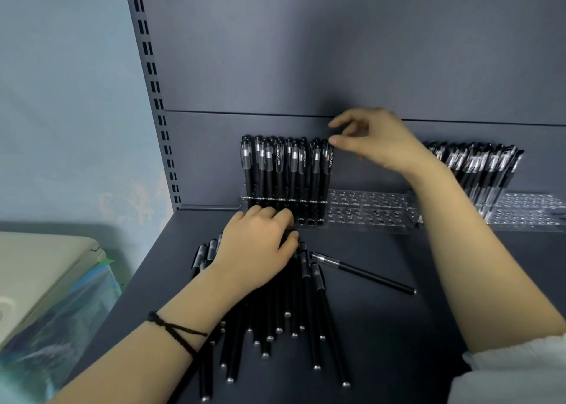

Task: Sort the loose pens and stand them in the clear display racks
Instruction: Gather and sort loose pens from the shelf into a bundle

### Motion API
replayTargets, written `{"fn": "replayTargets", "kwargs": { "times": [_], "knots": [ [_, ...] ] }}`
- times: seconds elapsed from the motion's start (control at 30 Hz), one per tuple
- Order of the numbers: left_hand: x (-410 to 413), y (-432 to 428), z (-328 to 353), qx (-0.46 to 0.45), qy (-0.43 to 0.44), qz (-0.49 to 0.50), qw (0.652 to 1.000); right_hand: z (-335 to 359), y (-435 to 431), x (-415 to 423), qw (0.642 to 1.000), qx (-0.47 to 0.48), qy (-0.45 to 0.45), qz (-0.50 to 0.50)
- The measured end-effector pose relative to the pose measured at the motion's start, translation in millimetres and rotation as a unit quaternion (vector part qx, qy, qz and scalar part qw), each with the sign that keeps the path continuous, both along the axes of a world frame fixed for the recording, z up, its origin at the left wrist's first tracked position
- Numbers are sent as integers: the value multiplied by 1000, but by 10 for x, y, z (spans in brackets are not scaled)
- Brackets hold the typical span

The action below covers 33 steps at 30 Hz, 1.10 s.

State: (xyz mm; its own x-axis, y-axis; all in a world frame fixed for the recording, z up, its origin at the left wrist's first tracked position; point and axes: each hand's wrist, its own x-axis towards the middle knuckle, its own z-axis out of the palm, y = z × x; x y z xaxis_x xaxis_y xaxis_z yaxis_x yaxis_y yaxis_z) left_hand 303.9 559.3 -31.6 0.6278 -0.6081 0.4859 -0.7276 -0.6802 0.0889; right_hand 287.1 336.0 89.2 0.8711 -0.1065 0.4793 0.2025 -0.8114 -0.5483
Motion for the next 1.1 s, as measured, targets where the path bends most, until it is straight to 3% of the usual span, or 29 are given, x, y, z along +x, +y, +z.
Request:
{"fn": "replayTargets", "kwargs": {
  "times": [0.07, 0.23, 0.47, 0.57, 0.67, 0.77, 0.9, 1.1],
  "knots": [
    [-11, 30, 26, 10, -12, -25, 1000, -21, 28, -133, 999, -45, -10, -7],
    [-77, 59, 144, 64, -50, -29, 996, -292, 91, -644, 967, -211, 136, 35],
    [-355, 0, 195, 61, -29, 11, 998, -767, 68, -1018, 955, -217, 201, 29],
    [-415, -70, 173, -11, 34, 24, 999, -897, 49, -1014, 961, -153, 228, 30],
    [-428, -173, 217, -138, 101, 54, 984, -961, 21, -1009, 968, -88, 234, 3],
    [-395, -250, 243, -232, 139, 107, 957, -988, 3, -985, 984, 18, 172, -30],
    [-433, -336, 266, -345, 274, 34, 897, -950, 164, -998, 943, 306, 127, 46],
    [-495, -322, 263, -448, 383, -72, 804, -1002, 465, -1070, 914, 368, 127, 118]
  ]
}}
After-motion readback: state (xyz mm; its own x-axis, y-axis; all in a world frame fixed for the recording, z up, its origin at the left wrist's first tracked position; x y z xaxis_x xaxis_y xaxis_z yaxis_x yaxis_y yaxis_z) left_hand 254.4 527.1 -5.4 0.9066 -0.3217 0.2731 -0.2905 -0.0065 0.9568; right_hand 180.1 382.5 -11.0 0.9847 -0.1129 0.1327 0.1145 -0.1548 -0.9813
